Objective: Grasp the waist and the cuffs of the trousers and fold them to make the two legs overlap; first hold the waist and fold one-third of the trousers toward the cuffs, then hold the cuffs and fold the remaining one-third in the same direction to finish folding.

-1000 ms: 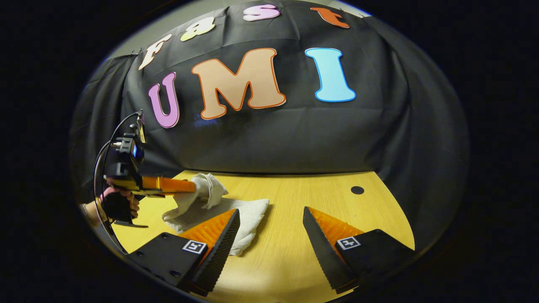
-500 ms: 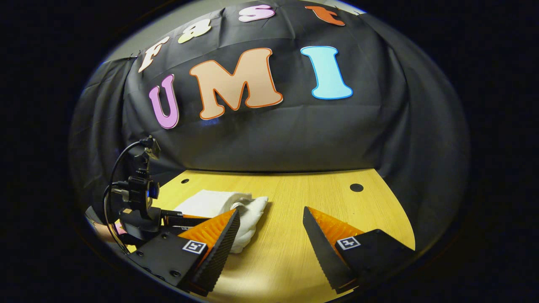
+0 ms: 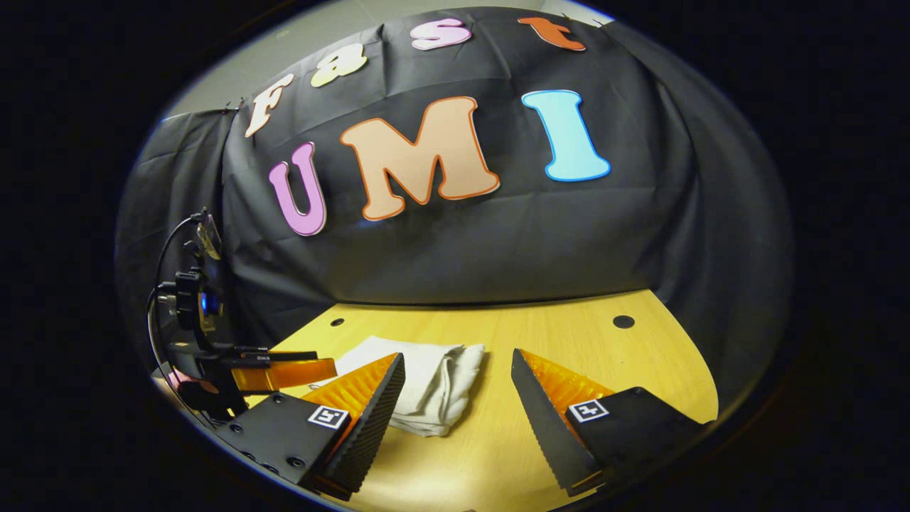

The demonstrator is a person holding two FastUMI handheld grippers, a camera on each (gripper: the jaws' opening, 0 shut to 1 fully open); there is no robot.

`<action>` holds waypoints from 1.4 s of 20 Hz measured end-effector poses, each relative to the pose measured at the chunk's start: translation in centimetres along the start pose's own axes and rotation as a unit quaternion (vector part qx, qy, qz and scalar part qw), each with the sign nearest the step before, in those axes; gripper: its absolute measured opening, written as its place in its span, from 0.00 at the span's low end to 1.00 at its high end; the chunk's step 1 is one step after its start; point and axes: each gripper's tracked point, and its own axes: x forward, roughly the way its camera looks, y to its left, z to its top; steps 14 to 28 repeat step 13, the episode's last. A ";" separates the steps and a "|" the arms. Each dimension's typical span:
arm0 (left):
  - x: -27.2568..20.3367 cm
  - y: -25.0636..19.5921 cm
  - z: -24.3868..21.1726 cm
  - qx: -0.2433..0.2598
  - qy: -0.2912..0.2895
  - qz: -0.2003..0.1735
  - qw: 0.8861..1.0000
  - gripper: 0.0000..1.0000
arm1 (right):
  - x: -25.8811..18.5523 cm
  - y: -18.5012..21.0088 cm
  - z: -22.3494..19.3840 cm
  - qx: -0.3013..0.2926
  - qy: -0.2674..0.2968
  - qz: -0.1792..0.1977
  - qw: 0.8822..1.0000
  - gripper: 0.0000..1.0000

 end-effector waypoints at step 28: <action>-7.5 7.6 1.5 0.006 -0.036 0.068 0.997 0.95 | -2.5 4.3 1.2 0.022 -0.049 -0.029 0.998 0.97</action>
